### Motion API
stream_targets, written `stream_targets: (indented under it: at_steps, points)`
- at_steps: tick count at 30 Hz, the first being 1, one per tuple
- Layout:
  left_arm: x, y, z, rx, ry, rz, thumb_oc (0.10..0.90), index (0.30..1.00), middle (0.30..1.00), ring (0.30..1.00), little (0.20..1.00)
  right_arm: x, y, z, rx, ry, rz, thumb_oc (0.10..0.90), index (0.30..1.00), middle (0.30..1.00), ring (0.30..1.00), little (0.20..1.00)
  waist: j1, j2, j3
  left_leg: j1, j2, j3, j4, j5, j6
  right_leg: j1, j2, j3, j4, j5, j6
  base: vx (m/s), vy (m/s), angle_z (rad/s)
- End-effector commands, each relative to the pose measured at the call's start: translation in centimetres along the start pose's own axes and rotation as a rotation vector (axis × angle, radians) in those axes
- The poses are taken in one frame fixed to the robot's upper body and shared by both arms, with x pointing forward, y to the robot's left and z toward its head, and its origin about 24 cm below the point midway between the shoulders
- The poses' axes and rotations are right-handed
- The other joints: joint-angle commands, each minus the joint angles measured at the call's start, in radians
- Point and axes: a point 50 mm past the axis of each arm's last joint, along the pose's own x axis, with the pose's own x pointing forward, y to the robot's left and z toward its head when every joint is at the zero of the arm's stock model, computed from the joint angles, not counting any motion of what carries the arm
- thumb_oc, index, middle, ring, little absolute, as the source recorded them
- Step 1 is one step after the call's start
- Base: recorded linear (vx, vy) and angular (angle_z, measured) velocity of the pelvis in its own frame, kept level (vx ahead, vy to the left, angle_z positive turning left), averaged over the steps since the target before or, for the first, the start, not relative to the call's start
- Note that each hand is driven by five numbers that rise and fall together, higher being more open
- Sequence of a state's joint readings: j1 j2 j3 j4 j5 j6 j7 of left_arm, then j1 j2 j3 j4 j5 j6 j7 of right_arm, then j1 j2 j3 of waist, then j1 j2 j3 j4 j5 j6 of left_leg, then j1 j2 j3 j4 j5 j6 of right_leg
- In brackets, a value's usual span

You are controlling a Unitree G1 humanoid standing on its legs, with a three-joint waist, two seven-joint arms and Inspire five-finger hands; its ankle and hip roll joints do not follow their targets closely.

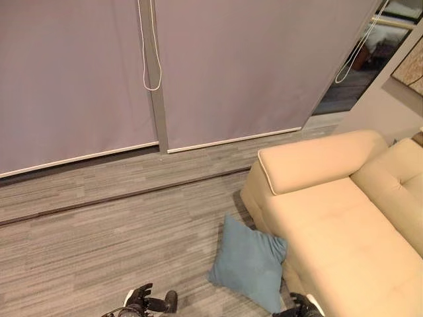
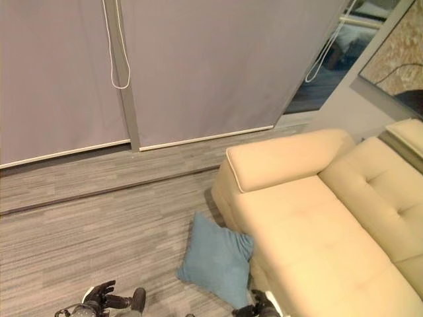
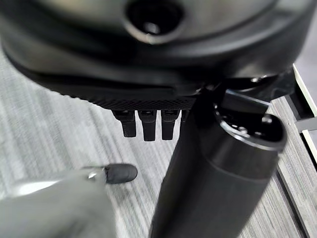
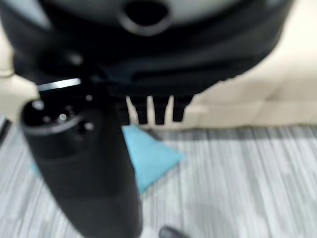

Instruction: Pick up all the scattered cushions and arrange them neatly on the sofa.

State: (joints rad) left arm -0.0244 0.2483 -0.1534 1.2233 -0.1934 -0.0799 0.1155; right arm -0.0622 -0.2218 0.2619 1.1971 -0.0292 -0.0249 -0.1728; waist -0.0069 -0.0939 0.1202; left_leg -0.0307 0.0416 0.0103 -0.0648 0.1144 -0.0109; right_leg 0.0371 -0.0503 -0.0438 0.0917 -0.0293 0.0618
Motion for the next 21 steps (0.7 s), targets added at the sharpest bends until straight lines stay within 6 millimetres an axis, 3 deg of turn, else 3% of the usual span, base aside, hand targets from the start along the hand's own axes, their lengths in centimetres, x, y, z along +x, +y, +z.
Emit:
stream_targets:
  at_steps: [1, 3, 5, 6, 8, 9, 11, 15, 19, 21]
  points:
    - [0.1, 1.2, 0.5, 0.017, -0.031, 0.027, 0.800, 0.900, 0.900, 0.900, 0.900, 0.4, -2.2, 2.8, -0.011, -0.113, -0.061, 0.800, 0.900, 0.900, 0.900, 0.900, 0.023, -0.009, 0.007, -0.008, -0.008, -0.007, 0.107, -0.158, -0.017, -0.065, -0.037, -0.073, 0.144, -0.032, 0.094, 0.02, 0.110, -1.31]
    - [0.1, 1.7, 0.7, 0.010, -0.039, 0.044, 0.800, 0.900, 0.900, 0.900, 0.900, 0.4, -2.2, 3.7, -0.017, -0.142, -0.064, 0.800, 0.900, 0.900, 0.900, 0.900, 0.028, -0.001, 0.027, 0.016, -0.008, 0.023, 0.096, -0.164, 0.001, -0.121, -0.076, -0.114, 0.222, 0.027, 0.124, -0.01, 0.137, -0.48]
    - [0.1, 1.8, 0.4, 0.004, -0.031, 0.047, 0.800, 0.900, 0.900, 0.900, 0.900, 0.4, -2.3, 4.1, -0.019, -0.161, -0.067, 0.800, 0.900, 0.900, 0.900, 0.900, 0.046, 0.012, 0.032, 0.039, -0.010, 0.060, 0.078, -0.178, 0.008, -0.121, -0.145, -0.248, 0.211, 0.022, 0.112, 0.02, 0.178, -0.51]
    - [0.0, 1.8, 0.2, 0.003, -0.026, 0.045, 0.800, 0.900, 0.900, 0.900, 0.900, 0.5, -2.4, 4.3, -0.025, -0.166, -0.072, 0.800, 0.900, 0.900, 0.900, 0.900, 0.045, 0.018, 0.034, 0.062, -0.017, 0.088, 0.061, -0.180, 0.011, -0.131, -0.158, -0.329, 0.197, 0.027, 0.097, 0.06, 0.158, -1.02]
    - [0.0, 2.1, -0.2, 0.009, -0.011, 0.047, 0.800, 0.900, 0.900, 0.900, 0.900, 0.5, -2.7, 4.3, -0.033, -0.164, -0.078, 0.800, 0.900, 0.900, 0.900, 0.900, 0.047, 0.024, 0.033, 0.088, -0.025, 0.112, 0.045, -0.196, 0.008, -0.128, -0.149, -0.388, 0.165, 0.003, 0.099, 0.08, 0.085, -0.70]
    - [0.0, 2.2, -0.3, 0.008, -0.008, 0.049, 0.800, 0.900, 0.900, 0.900, 0.900, 0.5, -3.0, 4.5, -0.030, -0.170, -0.086, 0.800, 0.900, 0.900, 0.900, 0.900, 0.047, 0.024, 0.038, 0.082, -0.026, 0.129, 0.051, -0.185, 0.010, -0.135, -0.153, -0.421, 0.152, 0.021, 0.091, 0.02, 0.020, -0.37]
    - [-0.1, 2.1, -0.6, 0.012, 0.000, 0.045, 0.800, 0.900, 0.900, 0.900, 0.900, 0.5, -3.2, 4.6, -0.035, -0.173, -0.094, 0.800, 0.900, 0.900, 0.900, 0.900, 0.047, 0.023, 0.035, 0.089, -0.030, 0.143, 0.047, -0.188, 0.010, -0.124, -0.154, -0.441, 0.122, 0.024, 0.092, -0.01, 0.007, -0.28]
    - [-0.2, 1.3, -1.0, 0.030, 0.008, 0.014, 0.800, 0.900, 0.900, 0.900, 0.900, 0.5, -3.5, 3.5, -0.039, -0.141, -0.104, 0.800, 0.900, 0.900, 0.900, 0.900, 0.035, 0.019, 0.016, 0.100, -0.045, 0.162, 0.045, -0.201, 0.002, -0.079, -0.116, -0.411, 0.016, 0.032, 0.085, 0.06, -0.035, -0.06]
    - [0.0, 0.6, -0.1, 0.052, -0.024, -0.009, 0.800, 0.900, 0.900, 0.900, 0.900, 0.4, -4.0, 2.7, -0.013, -0.127, -0.123, 0.800, 0.900, 0.900, 0.900, 0.900, 0.025, 0.001, 0.030, 0.012, -0.028, 0.150, 0.275, -0.256, -0.030, -0.035, -0.093, -0.353, -0.039, 0.010, 0.057, 0.02, -0.046, -0.14]
    - [0.0, 0.3, 0.4, 0.036, -0.035, -0.013, 0.800, 0.900, 0.900, 0.900, 0.900, 0.5, -4.1, 2.5, 0.001, -0.112, -0.129, 0.800, 0.900, 0.900, 0.900, 0.900, 0.031, -0.003, 0.035, -0.025, -0.023, 0.104, 0.307, -0.247, -0.048, -0.025, -0.081, -0.335, -0.044, -0.006, 0.045, 0.01, 0.039, -0.17]
